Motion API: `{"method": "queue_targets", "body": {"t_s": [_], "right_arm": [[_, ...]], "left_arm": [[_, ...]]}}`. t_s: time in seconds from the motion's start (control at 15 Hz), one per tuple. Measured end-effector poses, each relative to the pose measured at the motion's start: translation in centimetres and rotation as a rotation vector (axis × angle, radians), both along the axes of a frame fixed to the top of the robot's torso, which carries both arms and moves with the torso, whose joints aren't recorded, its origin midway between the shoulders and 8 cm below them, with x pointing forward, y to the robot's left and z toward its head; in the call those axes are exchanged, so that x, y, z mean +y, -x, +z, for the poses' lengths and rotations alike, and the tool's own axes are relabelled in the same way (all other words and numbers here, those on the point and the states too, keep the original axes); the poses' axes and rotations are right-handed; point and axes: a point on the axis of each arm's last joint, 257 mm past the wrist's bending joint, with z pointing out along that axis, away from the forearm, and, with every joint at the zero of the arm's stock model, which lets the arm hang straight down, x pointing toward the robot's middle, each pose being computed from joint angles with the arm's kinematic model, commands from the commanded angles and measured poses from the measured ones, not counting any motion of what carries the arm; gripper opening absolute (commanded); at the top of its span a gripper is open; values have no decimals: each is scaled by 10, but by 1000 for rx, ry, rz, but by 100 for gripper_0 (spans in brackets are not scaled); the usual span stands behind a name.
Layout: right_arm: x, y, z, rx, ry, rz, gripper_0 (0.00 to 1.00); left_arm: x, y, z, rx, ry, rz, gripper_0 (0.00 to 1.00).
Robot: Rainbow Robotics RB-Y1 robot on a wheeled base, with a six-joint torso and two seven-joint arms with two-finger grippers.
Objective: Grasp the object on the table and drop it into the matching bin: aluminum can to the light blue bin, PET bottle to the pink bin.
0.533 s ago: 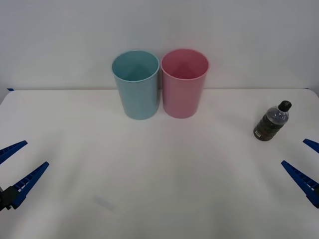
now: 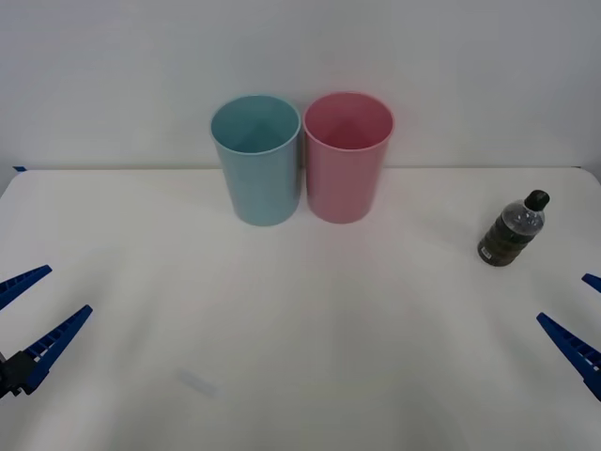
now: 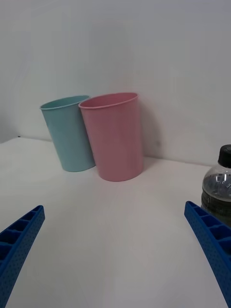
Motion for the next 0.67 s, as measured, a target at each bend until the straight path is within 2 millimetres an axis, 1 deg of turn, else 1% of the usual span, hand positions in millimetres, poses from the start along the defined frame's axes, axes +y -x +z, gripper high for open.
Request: {"method": "queue_targets", "body": {"t_s": [0.2,0.67], "right_arm": [[-5,-6,-6,9,4,-40,100],[-22,-28,-31,30,47,-193,100]], "left_arm": [[0,0,0,0,0,0,100],[0,0,0,0,0,0,100]]}}
